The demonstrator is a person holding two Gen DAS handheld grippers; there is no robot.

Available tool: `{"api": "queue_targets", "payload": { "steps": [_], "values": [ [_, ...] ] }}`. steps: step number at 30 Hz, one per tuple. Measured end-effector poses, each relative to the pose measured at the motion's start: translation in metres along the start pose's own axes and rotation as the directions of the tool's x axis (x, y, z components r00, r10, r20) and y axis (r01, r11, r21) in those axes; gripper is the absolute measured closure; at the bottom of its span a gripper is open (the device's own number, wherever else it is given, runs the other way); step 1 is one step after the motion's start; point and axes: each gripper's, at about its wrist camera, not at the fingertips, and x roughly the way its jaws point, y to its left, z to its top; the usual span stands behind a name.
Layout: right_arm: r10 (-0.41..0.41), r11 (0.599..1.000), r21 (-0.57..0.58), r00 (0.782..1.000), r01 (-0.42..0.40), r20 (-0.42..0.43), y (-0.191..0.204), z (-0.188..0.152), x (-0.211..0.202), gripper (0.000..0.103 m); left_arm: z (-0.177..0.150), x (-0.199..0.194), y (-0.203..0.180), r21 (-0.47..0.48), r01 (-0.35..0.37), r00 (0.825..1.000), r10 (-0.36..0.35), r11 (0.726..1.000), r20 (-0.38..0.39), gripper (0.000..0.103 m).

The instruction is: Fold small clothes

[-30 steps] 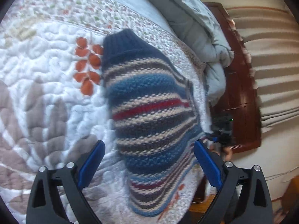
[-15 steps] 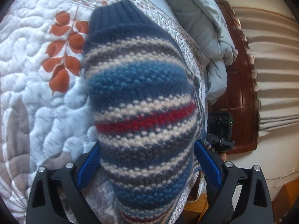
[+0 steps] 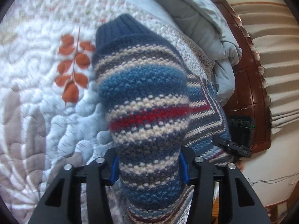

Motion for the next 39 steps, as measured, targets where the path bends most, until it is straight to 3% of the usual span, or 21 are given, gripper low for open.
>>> {"api": "queue_targets", "payload": {
  "steps": [5, 10, 13, 18, 23, 25, 27, 29, 31, 33, 36, 38, 39],
  "values": [
    [0.028, 0.997, -0.072, 1.000, -0.027, 0.010, 0.064, 0.003, -0.001, 0.056, -0.002, -0.051, -0.022, 0.041, -0.025, 0.999, 0.024, 0.999, 0.032, 0.054],
    [0.080, 0.987, -0.137, 0.997, -0.079, 0.005, 0.125, 0.001, 0.029, 0.056, -0.024, -0.129, -0.019, 0.063, -0.076, 0.993, 0.070, 0.995, 0.098, 0.054],
    [0.098, 0.981, -0.164, 0.995, -0.099, -0.014, 0.154, -0.004, 0.070, 0.056, -0.041, -0.164, 0.008, 0.032, -0.110, 0.987, 0.105, 0.993, 0.124, 0.054],
    [0.102, 0.986, -0.120, 0.990, -0.114, -0.102, 0.168, -0.028, 0.149, 0.056, -0.080, -0.190, 0.074, -0.051, -0.149, 0.981, 0.154, 0.988, 0.120, 0.054],
    [0.079, 0.993, -0.079, 0.985, -0.092, -0.150, 0.160, -0.045, 0.194, 0.054, -0.109, -0.186, 0.136, -0.133, -0.105, 0.987, 0.120, 0.986, 0.110, 0.052],
    [0.072, 0.996, -0.049, 0.985, -0.080, -0.160, 0.154, -0.046, 0.201, 0.048, -0.114, -0.182, 0.143, -0.143, -0.084, 0.988, 0.102, 0.986, 0.118, 0.043],
    [0.013, 0.999, -0.035, 0.985, -0.020, -0.170, 0.144, -0.043, 0.199, 0.034, -0.115, -0.182, 0.139, -0.132, -0.094, 0.986, 0.111, 0.987, 0.127, 0.037],
    [-0.015, 0.999, -0.033, 0.993, 0.011, -0.121, 0.148, -0.035, 0.181, 0.032, -0.118, -0.196, 0.129, -0.120, -0.111, 0.977, 0.130, 0.987, 0.166, 0.034],
    [-0.023, 0.999, -0.041, 0.999, 0.022, -0.026, 0.155, -0.028, 0.153, 0.032, -0.128, -0.222, 0.113, -0.097, -0.194, 0.946, 0.212, 0.976, 0.244, 0.031],
    [-0.017, 0.995, -0.096, 0.997, 0.024, 0.077, 0.181, -0.017, 0.128, 0.032, -0.147, -0.241, 0.086, -0.011, -0.210, 0.928, 0.203, 0.978, 0.311, 0.027],
    [0.116, 0.985, -0.136, 0.989, -0.104, 0.086, 0.215, -0.005, 0.130, 0.038, -0.179, -0.241, 0.051, 0.093, -0.168, 0.939, 0.130, 0.982, 0.319, 0.027],
    [0.159, 0.981, -0.115, 0.987, -0.157, 0.013, 0.217, -0.001, 0.159, 0.041, -0.195, -0.230, 0.040, 0.136, -0.151, 0.945, 0.102, 0.979, 0.312, 0.027],
    [0.160, 0.982, -0.100, 0.987, -0.161, -0.018, 0.214, 0.000, 0.172, 0.047, -0.203, -0.218, 0.038, 0.151, -0.116, 0.955, 0.069, 0.982, 0.287, 0.027]
  ]
}}
